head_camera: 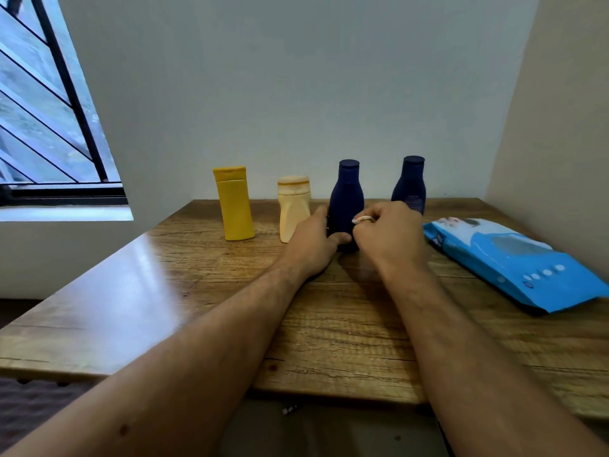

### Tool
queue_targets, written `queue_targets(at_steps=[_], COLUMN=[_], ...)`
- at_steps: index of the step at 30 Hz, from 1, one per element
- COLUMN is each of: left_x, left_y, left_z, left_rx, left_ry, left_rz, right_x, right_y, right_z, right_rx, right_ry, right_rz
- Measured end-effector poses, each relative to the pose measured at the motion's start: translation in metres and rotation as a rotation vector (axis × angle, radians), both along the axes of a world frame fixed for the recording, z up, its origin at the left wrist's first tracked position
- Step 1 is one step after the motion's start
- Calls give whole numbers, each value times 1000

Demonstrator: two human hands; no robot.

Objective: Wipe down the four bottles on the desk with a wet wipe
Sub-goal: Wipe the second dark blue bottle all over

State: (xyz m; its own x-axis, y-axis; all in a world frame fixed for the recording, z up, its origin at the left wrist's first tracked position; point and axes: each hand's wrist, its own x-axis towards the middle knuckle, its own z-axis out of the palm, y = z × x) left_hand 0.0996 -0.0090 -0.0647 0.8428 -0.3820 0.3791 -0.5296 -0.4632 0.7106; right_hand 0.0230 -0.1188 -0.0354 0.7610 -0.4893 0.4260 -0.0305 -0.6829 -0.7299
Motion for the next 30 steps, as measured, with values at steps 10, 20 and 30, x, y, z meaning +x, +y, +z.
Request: queue_targets(at_steps=[10,20,30], left_x=[9,11,-3], left_y=[-9,-13,-10], left_z=[-1,-2,-2], left_rx=[55,132,170], left_ry=[-38,-23,40], left_rz=[44,73,161], right_x=[5,2,-7], right_y=[3,4,4], right_z=[-3,-2,-2], right_rx=[29,24,14], right_ry=[77,45,11], right_rz=[-8,9,56])
